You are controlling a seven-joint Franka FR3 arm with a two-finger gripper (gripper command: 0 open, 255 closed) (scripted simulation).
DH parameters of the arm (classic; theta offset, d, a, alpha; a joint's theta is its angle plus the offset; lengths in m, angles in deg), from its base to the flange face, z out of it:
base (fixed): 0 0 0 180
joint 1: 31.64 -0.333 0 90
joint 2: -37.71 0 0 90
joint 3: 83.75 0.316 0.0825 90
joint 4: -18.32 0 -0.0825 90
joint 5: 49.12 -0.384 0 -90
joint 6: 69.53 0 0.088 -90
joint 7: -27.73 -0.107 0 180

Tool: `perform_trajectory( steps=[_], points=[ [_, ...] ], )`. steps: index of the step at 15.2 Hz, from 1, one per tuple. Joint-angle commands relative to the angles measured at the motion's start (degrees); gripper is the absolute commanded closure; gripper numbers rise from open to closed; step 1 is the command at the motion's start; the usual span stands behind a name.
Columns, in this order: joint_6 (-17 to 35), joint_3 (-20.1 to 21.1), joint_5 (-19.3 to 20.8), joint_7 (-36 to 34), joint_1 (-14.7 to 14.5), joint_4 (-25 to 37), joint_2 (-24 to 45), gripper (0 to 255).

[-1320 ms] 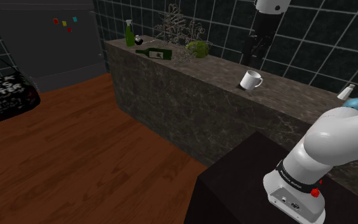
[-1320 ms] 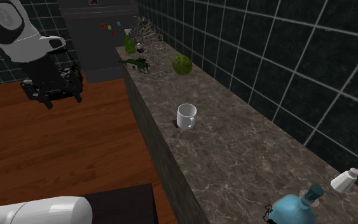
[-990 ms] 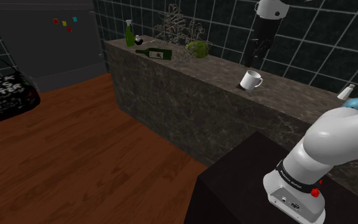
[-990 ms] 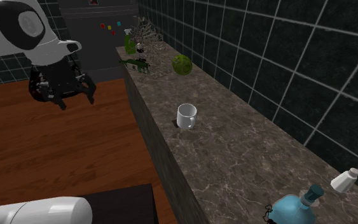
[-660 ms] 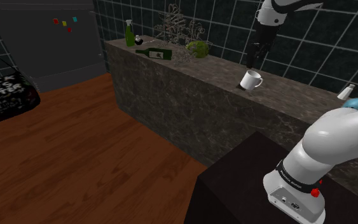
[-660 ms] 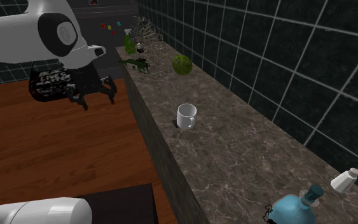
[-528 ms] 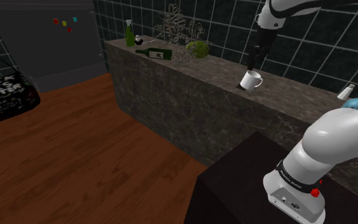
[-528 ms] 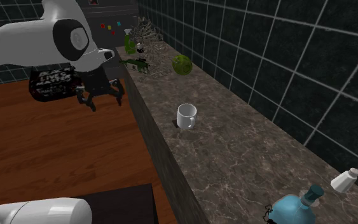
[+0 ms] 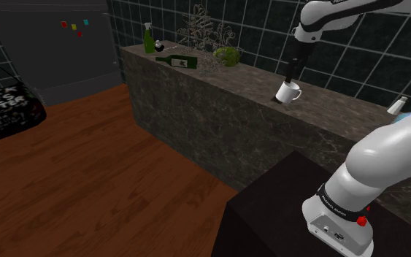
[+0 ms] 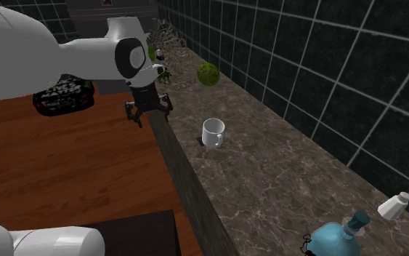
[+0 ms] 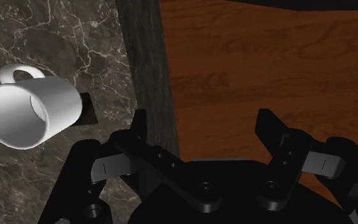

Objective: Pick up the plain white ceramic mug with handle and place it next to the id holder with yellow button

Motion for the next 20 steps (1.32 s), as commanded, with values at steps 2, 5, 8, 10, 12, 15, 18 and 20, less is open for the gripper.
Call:
perform_trajectory(
  steps=[2,5,8,10,12,15,18,20],
  points=[
    [2.53,-3.23,-1.09,4.92,0.22,2.73,5.26,0],
    [4.86,-6.23,-3.43,10.25,0.49,6.39,11.58,0],
    [6.62,-8.73,-6.87,15.95,1.07,10.75,18.43,0],
    [7.38,-9.9,-9.68,19.86,1.88,14.08,23.25,0],
    [7.75,-10.61,-12.72,23.73,3.1,17.77,28.21,0],
    [7.57,-10.65,-17.2,29.06,5.83,24.03,35.73,0],
    [6.59,-9.88,-21.0,33.38,9.15,30.94,42.95,0],
    [7.89,-9.6,-21.33,33.6,9.39,30.19,43.56,0]
  ],
)
